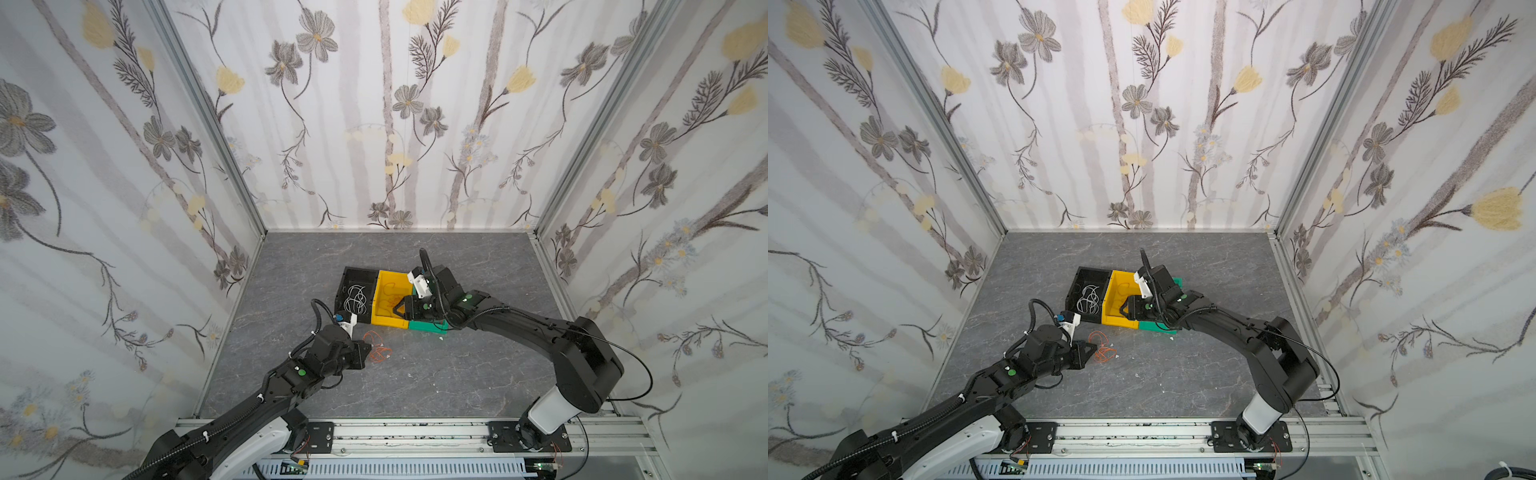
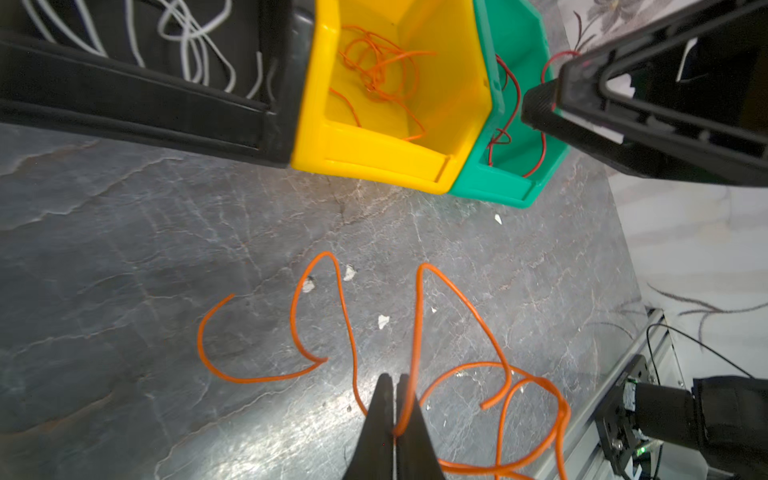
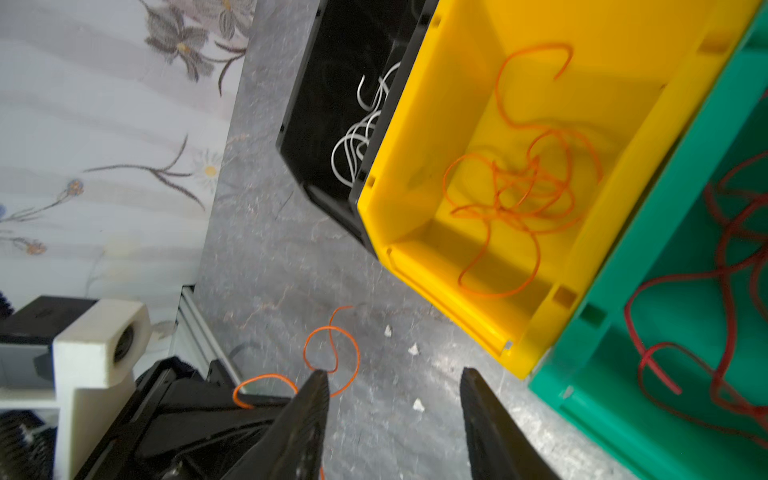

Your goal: Untangle the cables

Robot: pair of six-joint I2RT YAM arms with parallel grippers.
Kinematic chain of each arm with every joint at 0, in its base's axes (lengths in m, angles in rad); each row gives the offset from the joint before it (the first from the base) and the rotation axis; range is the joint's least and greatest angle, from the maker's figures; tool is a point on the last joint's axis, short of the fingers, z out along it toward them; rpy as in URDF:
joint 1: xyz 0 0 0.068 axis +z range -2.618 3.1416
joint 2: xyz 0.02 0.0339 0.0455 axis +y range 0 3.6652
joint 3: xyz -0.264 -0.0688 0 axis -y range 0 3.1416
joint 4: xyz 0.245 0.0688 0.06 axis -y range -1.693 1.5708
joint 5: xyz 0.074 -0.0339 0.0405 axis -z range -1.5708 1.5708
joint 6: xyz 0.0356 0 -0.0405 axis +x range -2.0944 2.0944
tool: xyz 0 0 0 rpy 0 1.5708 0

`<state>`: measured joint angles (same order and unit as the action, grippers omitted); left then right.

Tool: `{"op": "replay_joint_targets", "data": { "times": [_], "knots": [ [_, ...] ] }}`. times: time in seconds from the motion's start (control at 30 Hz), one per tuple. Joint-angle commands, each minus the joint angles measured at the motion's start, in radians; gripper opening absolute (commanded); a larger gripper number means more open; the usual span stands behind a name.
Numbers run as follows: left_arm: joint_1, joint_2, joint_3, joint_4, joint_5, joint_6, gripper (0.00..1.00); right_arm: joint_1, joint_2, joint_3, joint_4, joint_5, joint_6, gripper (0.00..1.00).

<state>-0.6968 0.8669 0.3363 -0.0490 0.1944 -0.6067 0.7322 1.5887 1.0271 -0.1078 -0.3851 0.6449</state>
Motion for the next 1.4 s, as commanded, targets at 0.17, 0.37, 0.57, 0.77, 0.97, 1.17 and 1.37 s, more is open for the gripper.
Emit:
{"op": "replay_joint_targets", "data": {
  "times": [0.17, 0.37, 0.57, 0.77, 0.97, 1.17, 1.37],
  "knots": [
    [-0.091, 0.170, 0.022, 0.097, -0.091, -0.041, 0.11, 0.039, -0.124, -0.180, 0.074, -0.030, 0.046, 0.59],
    [-0.112, 0.218, 0.057, 0.100, -0.063, -0.048, 0.44, 0.084, -0.162, -0.232, 0.029, 0.026, 0.035, 0.59],
    [-0.107, 0.069, 0.050, -0.006, -0.126, -0.083, 0.53, 0.123, -0.163, -0.237, -0.019, 0.080, 0.011, 0.59],
    [-0.070, -0.084, 0.065, -0.246, -0.233, -0.184, 0.58, 0.173, -0.127, -0.241, -0.014, 0.099, 0.026, 0.59],
    [-0.059, -0.092, 0.048, -0.364, -0.239, -0.269, 0.61, 0.232, -0.073, -0.215, 0.001, 0.123, 0.049, 0.55],
    [-0.058, -0.019, -0.003, -0.265, -0.244, -0.290, 0.63, 0.265, -0.041, -0.202, -0.018, 0.159, 0.052, 0.55],
    [-0.049, 0.084, -0.014, -0.162, -0.236, -0.276, 0.56, 0.287, -0.020, -0.196, -0.013, 0.173, 0.056, 0.55]
  ]
}}
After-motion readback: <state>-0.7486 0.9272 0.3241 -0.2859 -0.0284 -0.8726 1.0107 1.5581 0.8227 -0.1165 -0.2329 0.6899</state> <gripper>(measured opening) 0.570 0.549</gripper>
